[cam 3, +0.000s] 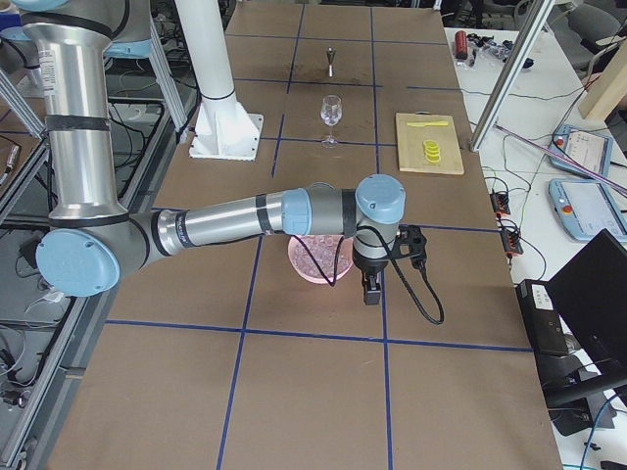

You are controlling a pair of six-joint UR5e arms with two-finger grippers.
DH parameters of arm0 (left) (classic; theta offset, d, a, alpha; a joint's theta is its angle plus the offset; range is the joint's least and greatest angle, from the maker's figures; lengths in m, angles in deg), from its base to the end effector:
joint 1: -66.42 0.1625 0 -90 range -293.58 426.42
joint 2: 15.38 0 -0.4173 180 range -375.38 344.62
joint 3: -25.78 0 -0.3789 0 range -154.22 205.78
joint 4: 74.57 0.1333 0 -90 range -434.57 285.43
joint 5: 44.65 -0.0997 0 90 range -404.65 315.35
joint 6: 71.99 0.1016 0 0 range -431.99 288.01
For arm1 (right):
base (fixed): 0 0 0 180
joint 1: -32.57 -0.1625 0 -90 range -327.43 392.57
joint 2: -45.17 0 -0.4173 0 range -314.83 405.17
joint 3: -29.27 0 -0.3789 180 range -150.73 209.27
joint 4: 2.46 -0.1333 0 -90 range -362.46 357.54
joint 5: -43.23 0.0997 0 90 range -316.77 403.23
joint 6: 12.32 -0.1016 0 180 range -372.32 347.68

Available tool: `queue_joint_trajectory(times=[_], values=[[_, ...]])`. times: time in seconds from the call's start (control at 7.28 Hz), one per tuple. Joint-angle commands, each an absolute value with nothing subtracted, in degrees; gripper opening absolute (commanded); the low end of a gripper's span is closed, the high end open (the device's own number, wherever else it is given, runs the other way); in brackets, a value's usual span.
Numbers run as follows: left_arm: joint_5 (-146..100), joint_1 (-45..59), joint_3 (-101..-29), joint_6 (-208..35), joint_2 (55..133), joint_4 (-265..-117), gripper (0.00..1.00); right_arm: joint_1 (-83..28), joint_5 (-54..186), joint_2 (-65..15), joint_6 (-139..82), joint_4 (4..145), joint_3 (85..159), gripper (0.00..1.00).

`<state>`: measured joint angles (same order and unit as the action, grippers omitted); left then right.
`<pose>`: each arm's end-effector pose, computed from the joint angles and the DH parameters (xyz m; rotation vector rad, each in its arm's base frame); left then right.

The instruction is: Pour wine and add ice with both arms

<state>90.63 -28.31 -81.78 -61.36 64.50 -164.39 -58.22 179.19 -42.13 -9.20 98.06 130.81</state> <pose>-0.0947 -0.4039 0.5826 0.2246 0.7667 0.1475 0.0670 -0.4901 0.5501 0.0887 -0.7994 -0.0645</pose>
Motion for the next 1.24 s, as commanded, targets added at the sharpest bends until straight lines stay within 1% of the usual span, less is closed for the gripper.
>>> queue_joint_trajectory(times=[0.0, 0.27, 0.55, 1.1], values=[[90.6, -27.3, -81.0, -61.4, 64.4, -159.2, 1.0, -57.7, 179.0, -41.7, -9.6, 98.3, 130.8, 1.0], [90.8, -25.1, -81.3, -61.4, 64.5, -158.3, 1.0, -57.0, 176.3, -42.9, -9.6, 98.7, 130.8, 1.0], [91.3, -24.6, -79.5, -61.4, 64.7, -158.9, 1.0, -56.6, 176.1, -44.9, -9.6, 98.8, 130.7, 1.0], [91.4, -24.6, -78.6, -61.4, 66.5, -160.3, 1.0, -56.6, 178.5, -46.0, -9.5, 98.4, 130.2, 1.0]])
